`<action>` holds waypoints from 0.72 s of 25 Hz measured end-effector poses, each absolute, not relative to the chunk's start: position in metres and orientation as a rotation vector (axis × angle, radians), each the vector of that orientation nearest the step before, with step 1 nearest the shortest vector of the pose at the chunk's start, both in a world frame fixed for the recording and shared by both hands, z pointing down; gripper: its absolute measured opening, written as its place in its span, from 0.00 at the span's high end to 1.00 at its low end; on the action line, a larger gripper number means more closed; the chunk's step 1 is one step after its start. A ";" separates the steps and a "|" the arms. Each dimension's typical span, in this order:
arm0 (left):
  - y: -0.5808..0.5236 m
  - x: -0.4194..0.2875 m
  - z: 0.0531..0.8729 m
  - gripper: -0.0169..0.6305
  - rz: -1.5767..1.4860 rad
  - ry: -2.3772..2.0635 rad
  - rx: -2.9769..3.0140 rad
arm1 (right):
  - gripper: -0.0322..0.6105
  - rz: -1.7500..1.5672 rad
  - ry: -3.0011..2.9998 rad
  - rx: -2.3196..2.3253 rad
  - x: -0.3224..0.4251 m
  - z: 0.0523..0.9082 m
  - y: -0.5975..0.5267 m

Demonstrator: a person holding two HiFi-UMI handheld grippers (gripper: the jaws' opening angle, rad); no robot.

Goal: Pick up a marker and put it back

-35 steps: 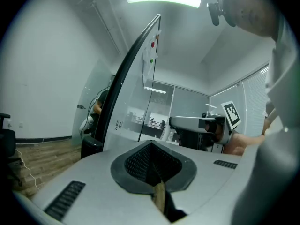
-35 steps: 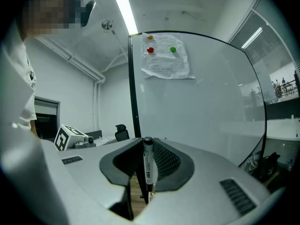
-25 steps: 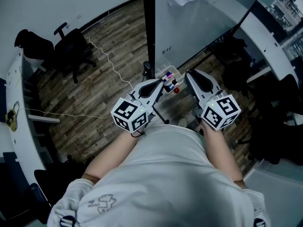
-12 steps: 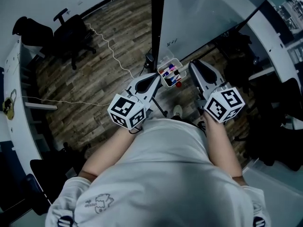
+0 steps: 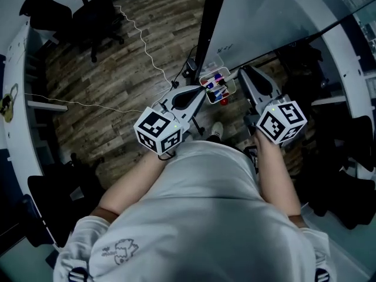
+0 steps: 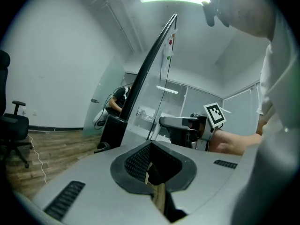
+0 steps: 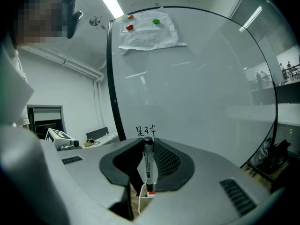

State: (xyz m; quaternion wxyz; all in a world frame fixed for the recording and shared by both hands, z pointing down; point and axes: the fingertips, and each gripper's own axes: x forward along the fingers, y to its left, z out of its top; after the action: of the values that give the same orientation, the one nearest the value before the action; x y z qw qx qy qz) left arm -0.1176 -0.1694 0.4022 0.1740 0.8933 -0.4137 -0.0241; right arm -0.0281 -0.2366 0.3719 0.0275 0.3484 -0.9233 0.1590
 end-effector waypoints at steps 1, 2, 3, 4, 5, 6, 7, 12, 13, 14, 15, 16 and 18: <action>-0.171 -0.115 0.404 0.97 -0.063 -1.169 2.527 | 0.83 0.500 -2.849 1.065 -0.028 0.374 -0.239; -0.172 -0.114 0.405 0.97 -0.059 -1.174 2.521 | 0.83 0.505 -2.847 1.055 -0.028 0.376 -0.242; -0.173 -0.113 0.406 0.97 -0.056 -1.181 2.514 | 0.83 0.506 -2.846 1.044 -0.028 0.378 -0.244; -0.174 -0.112 0.408 0.97 -0.055 -1.188 2.506 | 0.83 0.504 -2.845 1.035 -0.028 0.380 -0.246; -0.176 -0.110 0.409 0.97 -0.056 -1.193 2.495 | 0.83 0.502 -2.845 1.028 -0.027 0.381 -0.249; -0.177 -0.107 0.411 0.97 -0.054 -1.193 2.486 | 0.83 0.502 -2.844 1.023 -0.026 0.382 -0.252; -0.177 -0.104 0.413 0.97 -0.048 -1.192 2.481 | 0.83 0.506 -2.843 1.018 -0.025 0.384 -0.255; -0.185 -0.092 0.423 0.97 -0.011 -1.212 2.456 | 0.83 0.554 -2.832 1.000 -0.013 0.399 -0.269; -0.187 -0.090 0.425 0.97 -0.007 -1.217 2.449 | 0.83 0.563 -2.830 0.998 -0.011 0.402 -0.273; -0.190 -0.089 0.427 0.97 -0.002 -1.220 2.443 | 0.83 0.571 -2.830 0.996 -0.010 0.405 -0.276; -0.192 -0.088 0.428 0.97 0.003 -1.223 2.438 | 0.83 0.579 -2.830 0.993 -0.010 0.407 -0.279; -0.194 -0.088 0.430 0.97 0.009 -1.226 2.434 | 0.83 0.588 -2.830 0.990 -0.009 0.409 -0.283; -0.196 -0.086 0.434 0.97 0.022 -1.230 2.424 | 0.83 0.607 -2.828 0.984 -0.009 0.416 -0.288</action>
State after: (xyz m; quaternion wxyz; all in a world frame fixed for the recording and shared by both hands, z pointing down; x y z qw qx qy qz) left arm -0.0857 -0.1959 0.4340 0.2102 0.8718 -0.4424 0.0079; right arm -0.0091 -0.2883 0.4159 0.0432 0.3217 -0.9248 0.1986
